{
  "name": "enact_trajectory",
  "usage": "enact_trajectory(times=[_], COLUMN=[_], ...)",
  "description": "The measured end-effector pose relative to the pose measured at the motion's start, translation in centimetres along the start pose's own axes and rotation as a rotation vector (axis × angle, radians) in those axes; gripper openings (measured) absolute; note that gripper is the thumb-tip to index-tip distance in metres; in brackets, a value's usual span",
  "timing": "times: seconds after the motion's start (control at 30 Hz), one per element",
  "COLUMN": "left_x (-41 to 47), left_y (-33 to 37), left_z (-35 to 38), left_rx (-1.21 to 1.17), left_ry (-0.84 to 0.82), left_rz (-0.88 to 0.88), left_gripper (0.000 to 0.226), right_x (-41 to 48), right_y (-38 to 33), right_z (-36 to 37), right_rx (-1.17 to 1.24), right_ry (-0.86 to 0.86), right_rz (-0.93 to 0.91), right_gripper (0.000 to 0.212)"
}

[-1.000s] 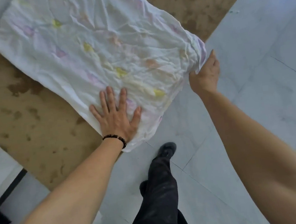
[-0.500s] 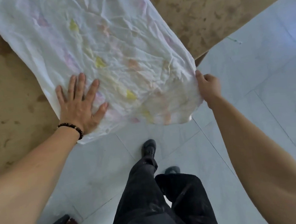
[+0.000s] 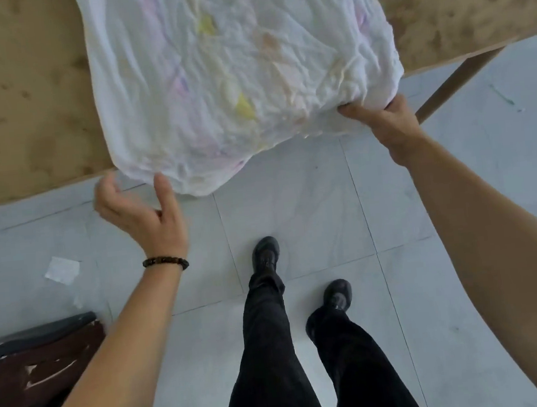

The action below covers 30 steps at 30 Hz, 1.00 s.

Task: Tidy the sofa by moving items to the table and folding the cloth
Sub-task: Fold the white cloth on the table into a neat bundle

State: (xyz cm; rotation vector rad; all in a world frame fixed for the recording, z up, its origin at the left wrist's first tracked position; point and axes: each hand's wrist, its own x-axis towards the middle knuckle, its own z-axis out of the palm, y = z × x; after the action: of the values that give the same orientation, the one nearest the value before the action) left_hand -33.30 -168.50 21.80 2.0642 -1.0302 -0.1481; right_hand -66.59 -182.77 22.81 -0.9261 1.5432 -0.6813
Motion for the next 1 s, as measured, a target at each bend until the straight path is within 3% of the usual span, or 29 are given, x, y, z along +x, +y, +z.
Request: enact_trajectory(times=[0.1, 0.17, 0.3, 0.4, 0.5, 0.57, 0.67, 0.8, 0.9, 1.0], left_x=[-1.3, 0.1, 3.6, 2.4, -1.8, -4.3, -6.5, -8.1, -8.2, -7.4], left_y=[-0.2, -0.6, -1.3, -1.8, -2.6, -2.6, -1.6, 2.0, 5.9, 9.7], left_z=[1.3, 2.3, 3.4, 3.5, 1.8, 0.0, -3.0, -6.9, -10.4, -13.8], left_rx=[-0.184, -0.278, -0.442, -0.483, -0.451, -0.570, -0.799, -0.888, -0.952, -1.111], left_ry=[-0.287, -0.370, -0.537, -0.659, -0.706, -0.724, -0.694, -0.696, -0.674, -0.505], left_rz=[-0.522, -0.627, -0.606, -0.618, -0.616, -0.702, -0.858, -0.956, -0.974, -1.034], left_gripper=[0.123, 0.133, 0.082, 0.063, 0.054, 0.059, 0.074, 0.069, 0.046, 0.021], right_x=[-0.3, -0.7, -1.8, -3.0, -4.9, -6.3, -8.3, -12.1, -15.6, -18.4], right_y=[0.4, 1.2, 2.5, 3.6, 4.6, 5.1, 5.5, 3.5, 0.0, -4.0], right_z=[0.0, 0.2, 0.1, -0.4, -0.9, -1.7, -2.9, -3.6, -4.2, -5.5], right_rx=[0.030, 0.041, -0.027, -0.037, 0.127, 0.223, 0.250, 0.297, 0.353, 0.464], right_ry=[-0.114, -0.198, -0.351, -0.346, -0.286, -0.288, -0.332, -0.328, -0.299, -0.270], right_rz=[-0.037, -0.025, 0.057, 0.134, 0.169, 0.201, 0.272, 0.373, 0.353, 0.269], right_gripper=[0.069, 0.075, 0.059, 0.056, 0.036, 0.027, 0.040, 0.042, 0.027, 0.033])
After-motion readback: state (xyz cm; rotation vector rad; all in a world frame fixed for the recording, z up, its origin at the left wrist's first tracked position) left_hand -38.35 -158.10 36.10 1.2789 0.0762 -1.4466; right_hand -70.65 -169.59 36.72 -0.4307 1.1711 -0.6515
